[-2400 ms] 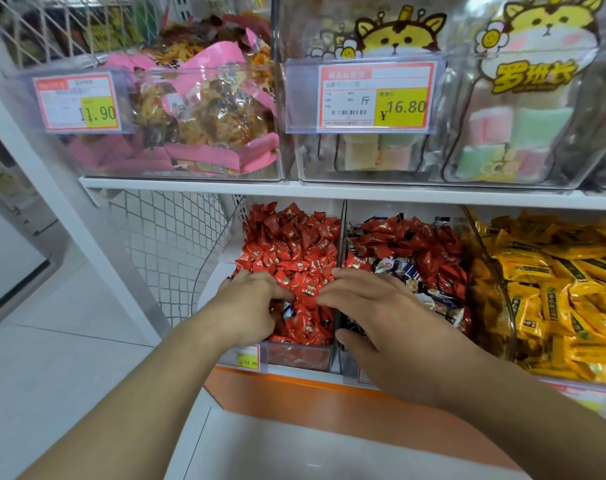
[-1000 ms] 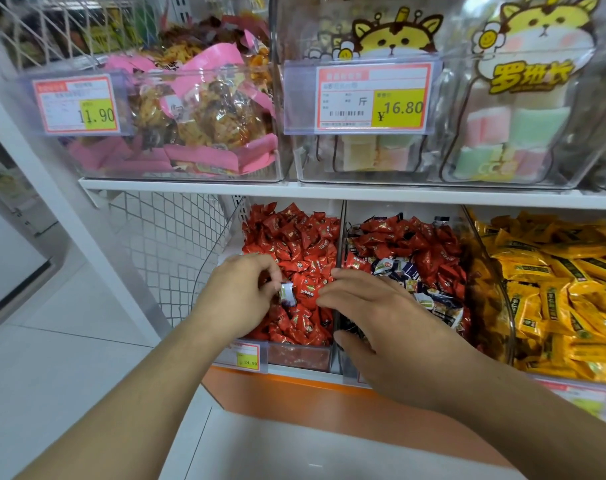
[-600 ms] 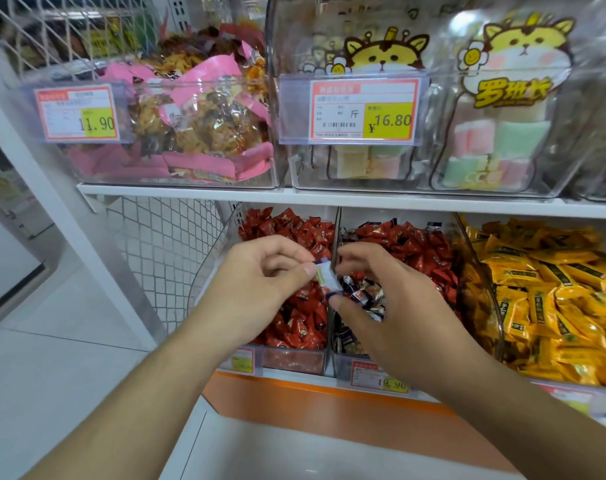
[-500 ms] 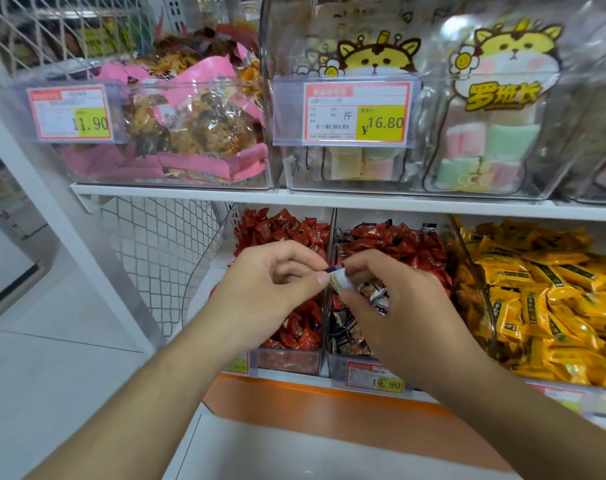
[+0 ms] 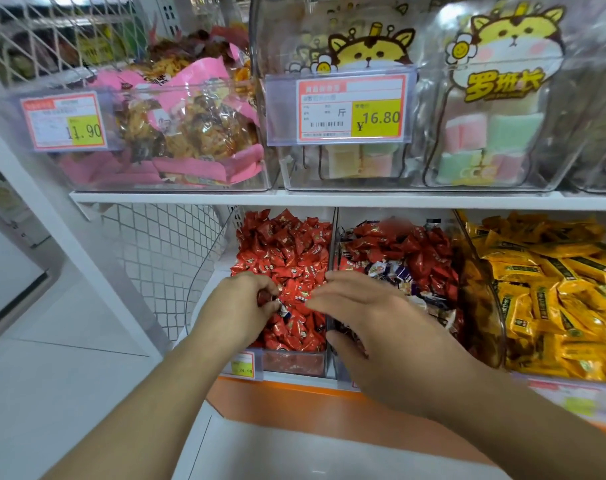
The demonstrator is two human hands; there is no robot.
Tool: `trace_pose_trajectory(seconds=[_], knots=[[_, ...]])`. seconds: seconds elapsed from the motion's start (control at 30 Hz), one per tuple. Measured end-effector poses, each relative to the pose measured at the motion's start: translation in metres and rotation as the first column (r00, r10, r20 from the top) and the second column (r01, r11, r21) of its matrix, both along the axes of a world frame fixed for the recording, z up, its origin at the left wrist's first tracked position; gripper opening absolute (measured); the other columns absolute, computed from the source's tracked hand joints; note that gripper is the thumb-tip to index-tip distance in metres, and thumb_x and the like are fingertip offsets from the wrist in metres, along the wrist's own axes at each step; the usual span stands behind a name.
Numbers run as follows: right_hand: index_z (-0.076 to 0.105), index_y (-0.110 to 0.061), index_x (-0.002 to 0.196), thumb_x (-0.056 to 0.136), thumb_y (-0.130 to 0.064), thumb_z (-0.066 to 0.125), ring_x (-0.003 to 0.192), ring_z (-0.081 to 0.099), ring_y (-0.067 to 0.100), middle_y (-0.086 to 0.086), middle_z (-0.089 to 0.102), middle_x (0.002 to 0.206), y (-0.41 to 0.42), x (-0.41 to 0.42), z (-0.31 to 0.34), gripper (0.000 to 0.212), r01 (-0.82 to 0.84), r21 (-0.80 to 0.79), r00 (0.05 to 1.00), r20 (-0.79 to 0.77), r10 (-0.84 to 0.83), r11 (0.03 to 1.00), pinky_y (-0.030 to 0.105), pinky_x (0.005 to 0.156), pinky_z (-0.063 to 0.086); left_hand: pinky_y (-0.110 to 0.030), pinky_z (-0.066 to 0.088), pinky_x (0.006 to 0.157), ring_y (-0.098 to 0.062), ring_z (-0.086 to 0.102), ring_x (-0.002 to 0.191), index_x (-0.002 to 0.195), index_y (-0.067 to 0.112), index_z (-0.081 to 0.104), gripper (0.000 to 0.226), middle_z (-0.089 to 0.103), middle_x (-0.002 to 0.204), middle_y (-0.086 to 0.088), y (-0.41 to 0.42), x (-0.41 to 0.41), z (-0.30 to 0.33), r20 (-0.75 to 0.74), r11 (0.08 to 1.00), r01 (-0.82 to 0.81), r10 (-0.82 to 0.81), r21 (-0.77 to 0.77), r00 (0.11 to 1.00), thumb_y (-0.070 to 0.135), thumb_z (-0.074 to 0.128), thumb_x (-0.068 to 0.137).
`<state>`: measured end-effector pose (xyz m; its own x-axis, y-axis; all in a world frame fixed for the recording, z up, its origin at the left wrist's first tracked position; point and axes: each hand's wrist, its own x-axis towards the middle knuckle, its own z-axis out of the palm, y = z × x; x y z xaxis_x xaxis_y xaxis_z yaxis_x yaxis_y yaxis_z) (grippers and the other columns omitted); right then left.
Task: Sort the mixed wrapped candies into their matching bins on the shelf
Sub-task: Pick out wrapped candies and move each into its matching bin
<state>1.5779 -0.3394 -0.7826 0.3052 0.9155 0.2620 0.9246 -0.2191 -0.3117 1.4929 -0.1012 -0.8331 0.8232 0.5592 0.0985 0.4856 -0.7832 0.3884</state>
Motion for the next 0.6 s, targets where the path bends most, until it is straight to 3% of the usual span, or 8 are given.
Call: trace_pose_trajectory(seconds=[0.1, 0.2, 0.3, 0.43, 0.6], knots=[[0.063, -0.027, 0.13, 0.099, -0.021, 0.056, 0.137, 0.039, 0.006, -0.016, 0.059, 0.132, 0.002, 0.002, -0.006, 0.032, -0.007, -0.024, 1.0, -0.024, 0.007, 1.0, 0.023, 0.118, 0.029, -0.025, 0.05, 0.089, -0.011, 0.062, 0.104, 0.109, 0.038, 0.075, 0.021, 0.064, 0.118, 0.013, 0.005, 0.004, -0.002, -0.064, 1.0, 0.013, -0.012, 0.018, 0.998, 0.031, 0.076, 0.09], [0.063, -0.028, 0.133, 0.101, -0.022, 0.055, 0.142, 0.033, 0.001, -0.018, 0.057, 0.137, 0.002, 0.004, -0.007, 0.034, -0.003, -0.004, 0.999, -0.035, 0.002, 1.0, 0.011, 0.117, 0.016, -0.031, 0.049, 0.101, -0.014, 0.06, 0.117, 0.119, 0.04, 0.073, 0.033, 0.063, 0.126, 0.013, 0.009, 0.005, -0.004, -0.134, 0.997, 0.068, -0.064, 0.029, 0.989, 0.027, 0.075, 0.089], [0.064, -0.028, 0.132, 0.1, -0.022, 0.057, 0.141, 0.034, 0.001, -0.017, 0.058, 0.135, 0.002, 0.002, -0.007, 0.033, 0.001, -0.006, 0.999, -0.034, -0.001, 1.0, 0.013, 0.116, 0.019, -0.038, 0.046, 0.108, -0.018, 0.053, 0.126, 0.126, 0.041, 0.07, 0.038, 0.063, 0.131, 0.014, 0.012, 0.006, -0.006, -0.164, 0.993, 0.113, -0.106, 0.04, 0.981, 0.026, 0.073, 0.091], [0.065, -0.026, 0.13, 0.099, -0.021, 0.057, 0.138, 0.037, 0.002, -0.016, 0.058, 0.133, 0.003, 0.0, -0.007, 0.032, 0.008, -0.016, 0.999, -0.046, -0.009, 1.0, 0.005, 0.112, 0.013, -0.037, 0.038, 0.11, -0.019, 0.043, 0.127, 0.13, 0.038, 0.066, 0.034, 0.055, 0.136, 0.015, 0.009, 0.006, -0.004, -0.234, 0.985, 0.15, -0.127, 0.087, 0.964, 0.027, 0.065, 0.098], [0.065, -0.025, 0.127, 0.098, -0.019, 0.058, 0.138, 0.037, 0.003, -0.016, 0.059, 0.13, 0.003, -0.001, -0.007, 0.031, 0.012, -0.013, 0.999, -0.052, -0.013, 1.0, 0.004, 0.112, 0.012, -0.033, 0.038, 0.101, -0.017, 0.043, 0.117, 0.109, 0.039, 0.067, 0.022, 0.054, 0.119, 0.017, 0.006, 0.007, -0.004, -0.181, 0.988, 0.129, -0.112, 0.084, 0.977, 0.023, 0.067, 0.094]])
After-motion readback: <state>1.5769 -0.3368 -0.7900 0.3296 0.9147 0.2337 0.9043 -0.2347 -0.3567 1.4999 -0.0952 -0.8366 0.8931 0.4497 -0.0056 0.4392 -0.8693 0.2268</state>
